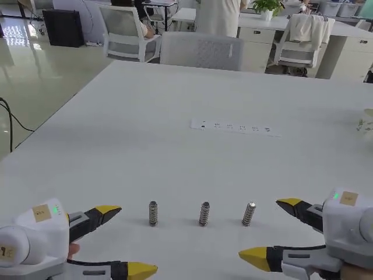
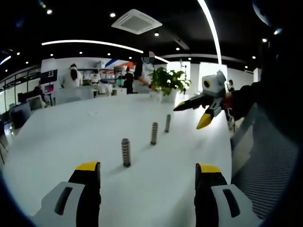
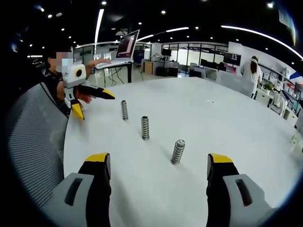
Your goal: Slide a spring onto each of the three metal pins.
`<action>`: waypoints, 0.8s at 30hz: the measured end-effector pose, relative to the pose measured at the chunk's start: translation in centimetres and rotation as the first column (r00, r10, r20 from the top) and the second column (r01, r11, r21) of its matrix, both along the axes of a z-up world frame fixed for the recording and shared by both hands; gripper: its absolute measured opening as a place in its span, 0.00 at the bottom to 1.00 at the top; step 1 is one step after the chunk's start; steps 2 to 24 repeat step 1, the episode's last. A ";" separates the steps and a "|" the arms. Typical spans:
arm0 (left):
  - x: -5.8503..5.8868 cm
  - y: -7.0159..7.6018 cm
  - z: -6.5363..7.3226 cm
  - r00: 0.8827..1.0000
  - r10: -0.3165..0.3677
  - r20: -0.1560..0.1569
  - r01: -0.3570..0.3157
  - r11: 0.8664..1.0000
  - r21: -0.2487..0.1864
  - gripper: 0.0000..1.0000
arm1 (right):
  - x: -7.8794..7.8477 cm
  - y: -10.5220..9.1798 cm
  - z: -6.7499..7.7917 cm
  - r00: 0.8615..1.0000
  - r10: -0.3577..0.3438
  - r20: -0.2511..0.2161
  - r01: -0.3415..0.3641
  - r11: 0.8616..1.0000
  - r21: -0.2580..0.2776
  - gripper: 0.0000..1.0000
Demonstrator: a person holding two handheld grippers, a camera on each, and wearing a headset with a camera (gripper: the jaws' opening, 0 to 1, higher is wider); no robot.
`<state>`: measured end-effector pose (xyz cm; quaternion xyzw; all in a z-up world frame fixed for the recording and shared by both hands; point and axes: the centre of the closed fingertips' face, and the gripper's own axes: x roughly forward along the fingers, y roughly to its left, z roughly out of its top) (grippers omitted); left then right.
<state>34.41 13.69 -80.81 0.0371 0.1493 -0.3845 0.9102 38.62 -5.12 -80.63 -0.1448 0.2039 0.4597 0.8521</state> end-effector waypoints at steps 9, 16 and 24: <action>0.0 0.0 0.0 1.000 0.000 0.000 0.000 1.000 0.000 0.78 | 0.0 0.0 0.0 1.000 0.000 0.000 0.000 1.000 0.000 0.84; 0.0 0.0 0.0 1.000 0.000 0.000 0.000 1.000 0.000 0.78 | 0.0 0.0 0.0 1.000 0.000 0.000 0.000 1.000 0.000 0.84; 0.0 0.0 0.0 1.000 0.000 0.000 0.000 1.000 0.000 0.78 | 0.0 0.0 0.0 1.000 0.000 0.000 0.000 1.000 0.000 0.84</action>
